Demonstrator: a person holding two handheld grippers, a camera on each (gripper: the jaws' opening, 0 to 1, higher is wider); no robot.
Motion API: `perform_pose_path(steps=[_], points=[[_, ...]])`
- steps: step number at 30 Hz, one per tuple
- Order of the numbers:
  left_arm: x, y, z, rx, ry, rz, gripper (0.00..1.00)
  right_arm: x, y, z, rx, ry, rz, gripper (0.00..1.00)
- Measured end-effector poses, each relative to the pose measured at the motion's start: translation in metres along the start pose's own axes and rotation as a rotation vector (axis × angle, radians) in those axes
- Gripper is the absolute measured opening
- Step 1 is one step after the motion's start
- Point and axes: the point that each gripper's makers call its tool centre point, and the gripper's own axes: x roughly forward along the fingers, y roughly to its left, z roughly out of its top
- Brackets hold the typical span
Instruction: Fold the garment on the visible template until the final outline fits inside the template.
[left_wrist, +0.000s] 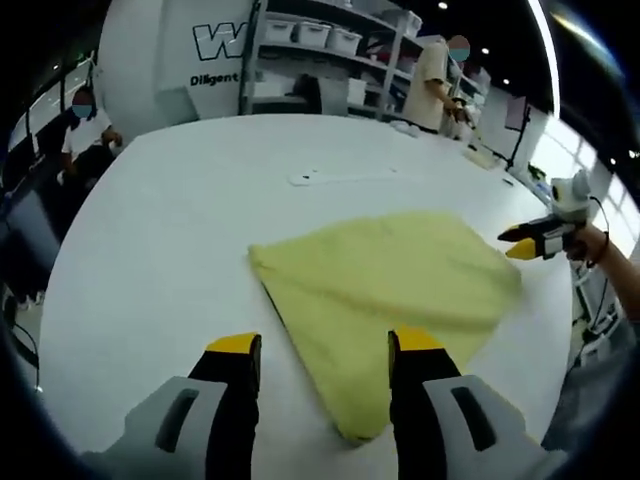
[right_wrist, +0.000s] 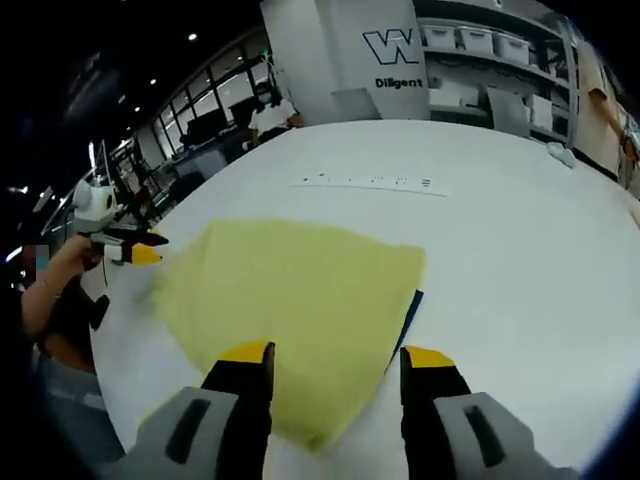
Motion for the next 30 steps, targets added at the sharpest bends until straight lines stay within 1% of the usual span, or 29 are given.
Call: perform_pose_path(steps=[6,7,8,14,17,20,24,27,30], points=[[-0.006,-0.007,-0.013,0.028,0.027,-0.008,0.46,-0.009,0.006,-0.015,-0.001,0.012,0.009,0.48],[-0.007,-0.006,-0.012,0.032,0.021,-0.001,0.45,-0.01,0.008,-0.018,-0.004,0.017,0.014,0.48],[-0.009,-0.005,-0.01,0.053,0.004,0.008,0.44,-0.011,0.008,-0.021,-0.006,0.021,0.018,0.48],[-0.014,-0.008,-0.013,0.056,0.004,-0.006,0.44,-0.015,0.005,-0.032,-0.02,0.044,0.026,0.48],[-0.017,-0.008,-0.019,0.05,-0.002,-0.009,0.44,-0.016,0.006,-0.035,-0.026,0.039,0.032,0.47],[-0.019,-0.011,-0.03,0.053,0.013,-0.022,0.44,-0.017,0.005,-0.04,-0.033,0.041,0.036,0.46],[-0.021,-0.014,-0.036,0.033,0.009,-0.036,0.42,-0.017,0.004,-0.046,-0.037,0.05,0.037,0.43],[-0.023,-0.016,-0.043,0.046,0.014,-0.036,0.41,-0.018,0.003,-0.051,-0.046,0.058,0.038,0.4],[-0.024,-0.017,-0.048,0.037,0.014,-0.043,0.4,-0.019,0.002,-0.054,-0.064,0.062,0.029,0.38]])
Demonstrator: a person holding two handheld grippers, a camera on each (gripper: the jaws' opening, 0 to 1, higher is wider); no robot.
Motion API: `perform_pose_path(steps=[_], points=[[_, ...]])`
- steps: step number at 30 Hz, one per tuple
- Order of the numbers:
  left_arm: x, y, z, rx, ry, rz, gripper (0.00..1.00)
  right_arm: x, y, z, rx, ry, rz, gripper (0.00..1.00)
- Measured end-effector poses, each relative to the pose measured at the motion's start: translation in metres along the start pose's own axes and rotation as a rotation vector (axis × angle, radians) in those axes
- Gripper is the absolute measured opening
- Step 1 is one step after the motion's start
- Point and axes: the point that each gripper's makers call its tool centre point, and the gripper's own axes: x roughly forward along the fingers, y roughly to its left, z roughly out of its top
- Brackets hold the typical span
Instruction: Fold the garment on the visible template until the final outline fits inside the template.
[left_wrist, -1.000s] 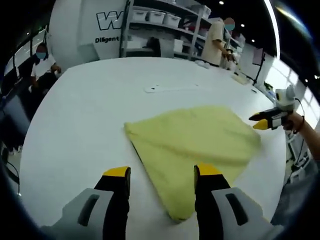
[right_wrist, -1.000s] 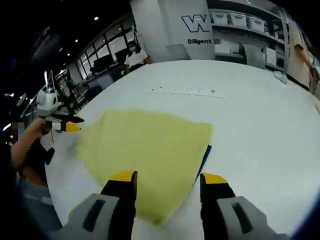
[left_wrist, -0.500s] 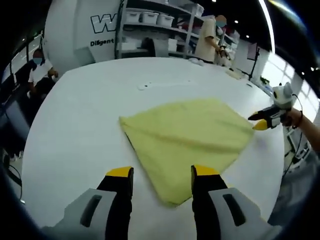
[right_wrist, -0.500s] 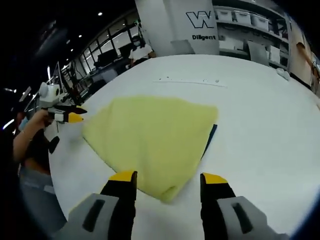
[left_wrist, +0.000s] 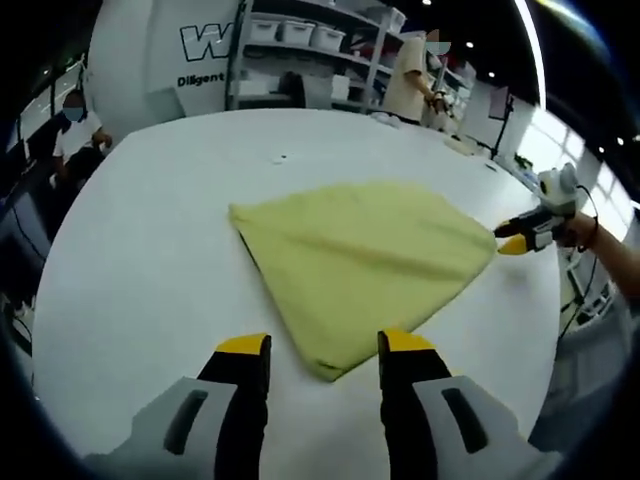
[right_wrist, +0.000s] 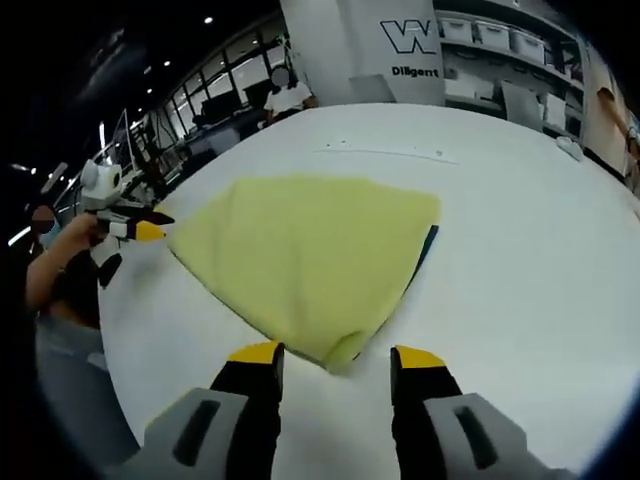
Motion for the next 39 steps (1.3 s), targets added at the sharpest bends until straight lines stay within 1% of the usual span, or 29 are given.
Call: perform_pose_path(steps=[2,5,11,16,19,22,25,31,32,34,35,39], points=[[-0.001,0.0,-0.002,-0.006,-0.007,-0.002,0.38,-0.001,0.001,0.0,0.002,-0.005,0.003,0.36],[-0.002,-0.001,-0.006,-0.019,0.0,0.0,0.38,-0.002,0.003,-0.002,-0.003,-0.01,0.005,0.32],[-0.002,-0.003,-0.017,-0.025,0.013,-0.004,0.33,-0.002,0.002,-0.008,-0.037,-0.005,-0.009,0.16],[0.003,-0.003,-0.024,-0.034,0.025,-0.012,0.28,0.0,0.001,-0.009,-0.046,-0.013,-0.015,0.08],[0.005,-0.005,-0.025,-0.048,0.02,-0.02,0.25,0.001,0.0,-0.008,-0.049,-0.024,-0.018,0.03],[0.007,-0.008,-0.025,-0.078,0.011,-0.038,0.23,0.002,-0.001,-0.008,-0.041,-0.025,-0.015,0.02],[0.008,-0.009,-0.024,-0.072,0.01,-0.046,0.19,0.003,-0.001,-0.008,-0.04,-0.026,-0.012,0.0],[0.01,-0.009,-0.024,-0.067,0.01,-0.052,0.11,0.003,-0.001,-0.01,-0.048,-0.019,-0.01,0.0],[0.009,-0.009,-0.025,-0.047,0.015,-0.055,0.1,0.003,-0.001,-0.01,-0.055,-0.018,-0.009,0.0],[0.009,-0.008,-0.026,-0.033,0.016,-0.056,0.05,0.003,-0.002,-0.01,-0.074,-0.016,-0.014,0.0],[0.007,-0.008,-0.028,-0.003,0.022,-0.061,0.01,0.003,-0.002,-0.01,-0.084,-0.01,-0.016,0.0],[0.006,-0.006,-0.028,0.006,0.019,-0.067,0.0,0.002,-0.002,-0.01,-0.108,-0.004,-0.021,0.0]])
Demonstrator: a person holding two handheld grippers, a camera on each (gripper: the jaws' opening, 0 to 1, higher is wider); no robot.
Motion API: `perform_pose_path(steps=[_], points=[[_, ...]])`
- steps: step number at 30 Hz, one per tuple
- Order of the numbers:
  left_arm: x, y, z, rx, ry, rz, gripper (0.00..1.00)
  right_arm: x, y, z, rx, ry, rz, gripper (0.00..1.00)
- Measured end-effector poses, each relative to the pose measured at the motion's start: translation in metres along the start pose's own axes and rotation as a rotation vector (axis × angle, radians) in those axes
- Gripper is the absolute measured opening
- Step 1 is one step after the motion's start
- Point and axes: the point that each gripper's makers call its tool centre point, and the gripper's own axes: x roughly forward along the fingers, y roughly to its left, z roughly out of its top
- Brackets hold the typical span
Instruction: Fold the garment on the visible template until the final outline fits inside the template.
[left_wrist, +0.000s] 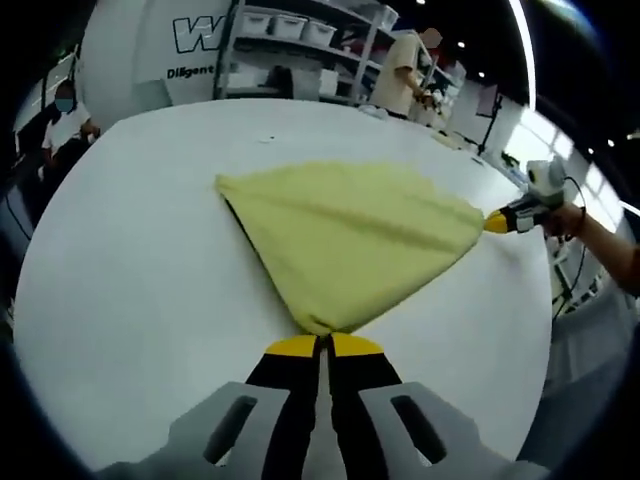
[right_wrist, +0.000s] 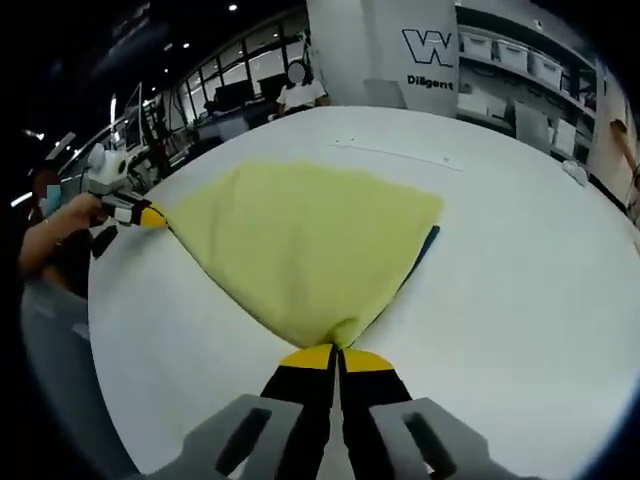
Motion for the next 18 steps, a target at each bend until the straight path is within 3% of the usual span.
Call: perform_pose_path(steps=[16,18], points=[[-0.01,0.009,0.004,0.063,-0.017,0.001,0.0,-0.012,-0.015,-0.002,-0.04,0.008,-0.046,0.0],[-0.01,0.009,0.002,0.098,-0.001,-0.004,0.0,-0.013,-0.017,-0.002,-0.066,0.014,-0.054,0.0]])
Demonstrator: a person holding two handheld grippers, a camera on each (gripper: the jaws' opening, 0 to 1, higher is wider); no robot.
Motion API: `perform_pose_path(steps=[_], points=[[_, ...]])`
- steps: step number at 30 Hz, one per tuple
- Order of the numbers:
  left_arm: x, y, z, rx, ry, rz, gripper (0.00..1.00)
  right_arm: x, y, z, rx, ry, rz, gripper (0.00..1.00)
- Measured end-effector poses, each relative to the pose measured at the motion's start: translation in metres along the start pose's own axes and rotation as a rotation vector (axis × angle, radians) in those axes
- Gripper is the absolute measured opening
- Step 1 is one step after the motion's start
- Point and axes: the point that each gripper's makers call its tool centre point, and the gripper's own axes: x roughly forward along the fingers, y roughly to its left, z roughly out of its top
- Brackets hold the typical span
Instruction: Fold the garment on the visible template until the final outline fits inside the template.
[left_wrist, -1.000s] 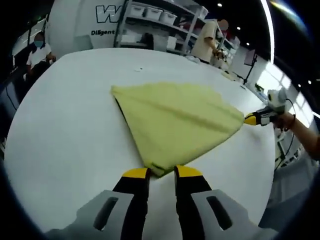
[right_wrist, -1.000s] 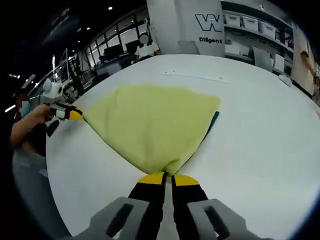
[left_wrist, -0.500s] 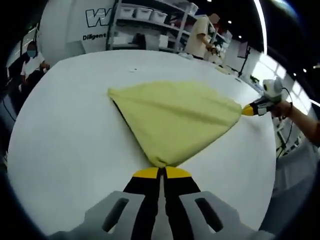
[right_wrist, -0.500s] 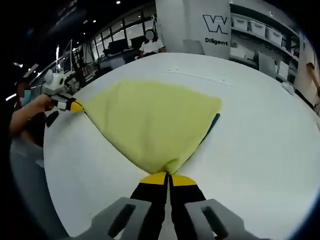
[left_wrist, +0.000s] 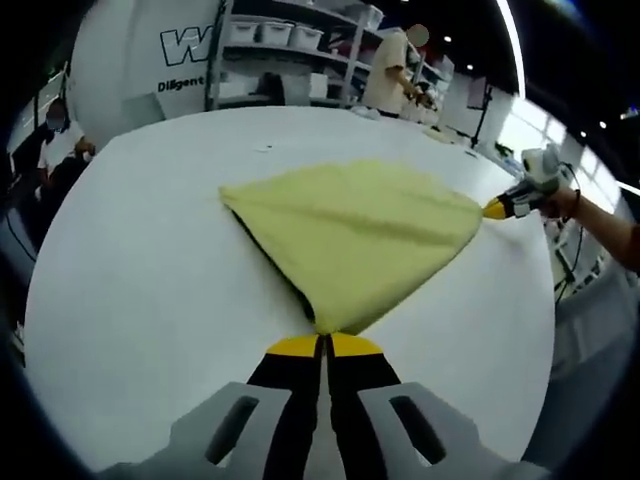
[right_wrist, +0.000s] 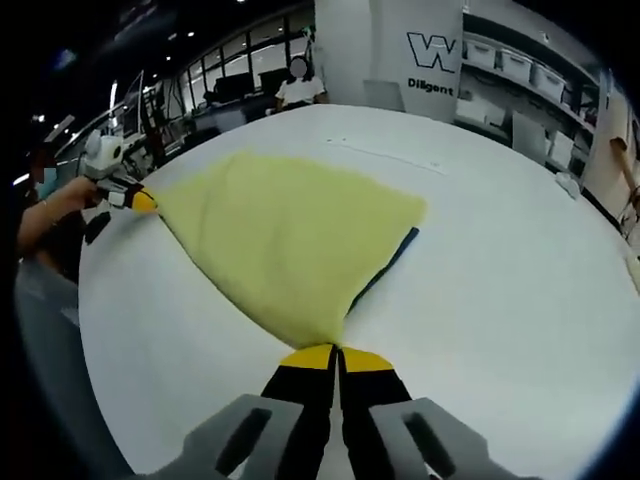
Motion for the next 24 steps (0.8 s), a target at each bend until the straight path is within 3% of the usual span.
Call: perform_pose_path(steps=[2,7,8,10,16,24], points=[[-0.001,-0.001,-0.003,0.042,0.022,-0.003,0.0,-0.001,0.0,0.0,-0.01,0.004,0.003,0.0],[-0.004,0.003,-0.011,0.06,0.057,0.013,0.0,-0.001,0.002,-0.006,-0.027,0.036,0.009,0.0],[-0.005,0.002,-0.011,0.034,0.053,0.003,0.0,-0.001,0.003,-0.006,-0.027,0.036,0.011,0.0],[-0.006,-0.003,-0.001,-0.026,-0.01,-0.027,0.0,0.0,0.007,-0.009,-0.037,0.049,0.023,0.0],[-0.007,0.003,-0.004,-0.003,0.015,0.008,0.0,0.0,0.008,-0.01,-0.052,0.067,0.024,0.0],[-0.01,0.004,-0.007,-0.029,0.027,0.022,0.0,-0.003,0.005,-0.005,0.071,0.047,0.008,0.0]])
